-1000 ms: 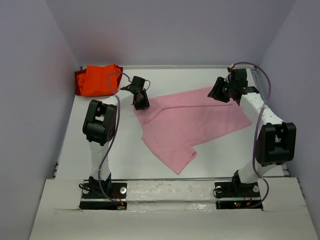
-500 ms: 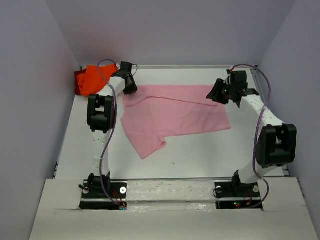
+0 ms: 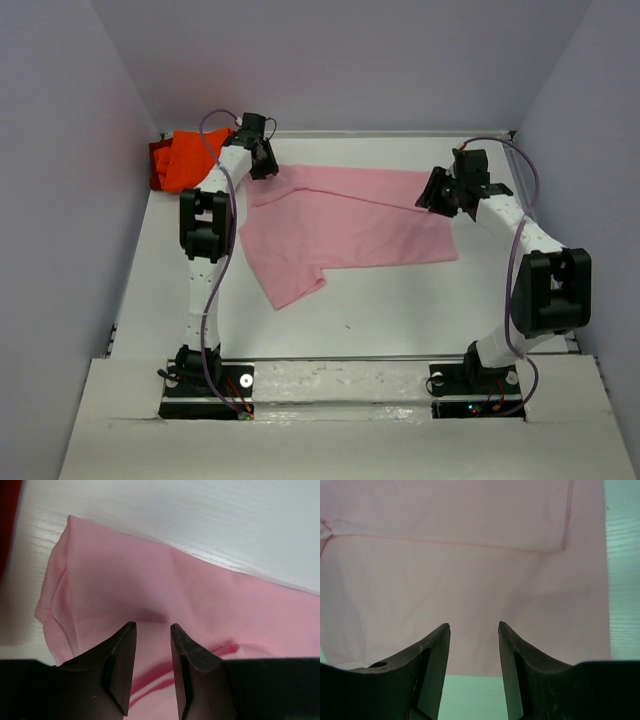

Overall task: Fold and stack the t-shirts
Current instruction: Fold the tshirt

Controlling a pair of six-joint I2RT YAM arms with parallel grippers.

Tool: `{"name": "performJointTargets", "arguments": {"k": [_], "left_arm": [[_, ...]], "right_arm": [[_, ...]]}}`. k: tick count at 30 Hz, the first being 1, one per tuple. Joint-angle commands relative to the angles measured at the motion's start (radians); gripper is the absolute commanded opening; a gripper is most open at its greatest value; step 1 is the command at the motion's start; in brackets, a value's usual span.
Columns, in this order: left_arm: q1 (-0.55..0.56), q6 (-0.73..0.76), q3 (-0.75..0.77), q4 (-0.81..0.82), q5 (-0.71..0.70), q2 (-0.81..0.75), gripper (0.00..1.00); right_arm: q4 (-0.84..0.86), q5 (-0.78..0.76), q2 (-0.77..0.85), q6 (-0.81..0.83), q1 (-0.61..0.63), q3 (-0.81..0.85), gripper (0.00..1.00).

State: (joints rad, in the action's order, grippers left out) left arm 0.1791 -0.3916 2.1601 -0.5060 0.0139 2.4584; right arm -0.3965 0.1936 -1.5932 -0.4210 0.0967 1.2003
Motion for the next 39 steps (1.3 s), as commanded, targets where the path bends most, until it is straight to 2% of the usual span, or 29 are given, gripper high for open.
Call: {"name": "performJointTargets", "arguments": {"k": [1, 6, 9, 10, 12, 13, 16, 18, 20, 21, 25, 33, 39], "left_arm": [[0.005, -0.012, 0.02, 0.011, 0.067, -0.223, 0.44], [0.005, -0.026, -0.069, 0.027, 0.066, -0.427, 0.44], [0.007, -0.065, -0.338, 0.125, 0.113, -0.631, 0.44], [0.008, -0.082, -0.497, 0.182, 0.136, -0.688, 0.44], [0.01, -0.139, -0.644, 0.228, 0.146, -0.835, 0.44], [0.013, -0.163, -0.793, 0.251, 0.156, -0.884, 0.44], [0.034, -0.223, -1.018, 0.282, 0.173, -1.063, 0.44], [0.078, -0.242, -1.092, 0.264, 0.164, -1.117, 0.44], [0.127, -0.256, -1.158, 0.215, 0.075, -1.191, 0.45], [0.19, -0.257, -1.175, 0.186, 0.022, -1.208, 0.46], [0.304, -0.349, -1.253, 0.117, -0.061, -1.317, 0.46], [0.439, -0.503, -1.46, 0.057, -0.173, -1.483, 0.47], [0.506, -0.642, -1.626, 0.04, -0.175, -1.533, 0.47]], "right_arm": [[-0.01, -0.132, 0.074, -0.007, 0.014, -0.031, 0.49], [-0.033, -0.261, 0.108, -0.018, 0.014, -0.085, 0.5], [-0.059, -0.347, 0.121, -0.027, 0.014, -0.108, 0.5], [-0.067, -0.367, 0.121, -0.028, 0.014, -0.11, 0.5], [-0.076, -0.411, 0.118, -0.032, 0.014, -0.116, 0.5], [-0.08, -0.422, 0.115, -0.032, 0.014, -0.116, 0.5], [-0.097, -0.491, 0.098, -0.035, 0.014, -0.11, 0.5], [-0.107, -0.514, 0.087, -0.038, 0.014, -0.107, 0.51], [-0.111, -0.52, 0.072, -0.039, 0.005, -0.099, 0.5], [-0.111, -0.522, 0.065, -0.041, 0.005, -0.099, 0.51], [-0.12, -0.537, 0.032, -0.045, 0.005, -0.093, 0.5], [-0.12, -0.545, 0.022, -0.045, 0.005, -0.084, 0.5], [-0.11, -0.528, 0.032, -0.058, 0.005, -0.096, 0.51]]}}
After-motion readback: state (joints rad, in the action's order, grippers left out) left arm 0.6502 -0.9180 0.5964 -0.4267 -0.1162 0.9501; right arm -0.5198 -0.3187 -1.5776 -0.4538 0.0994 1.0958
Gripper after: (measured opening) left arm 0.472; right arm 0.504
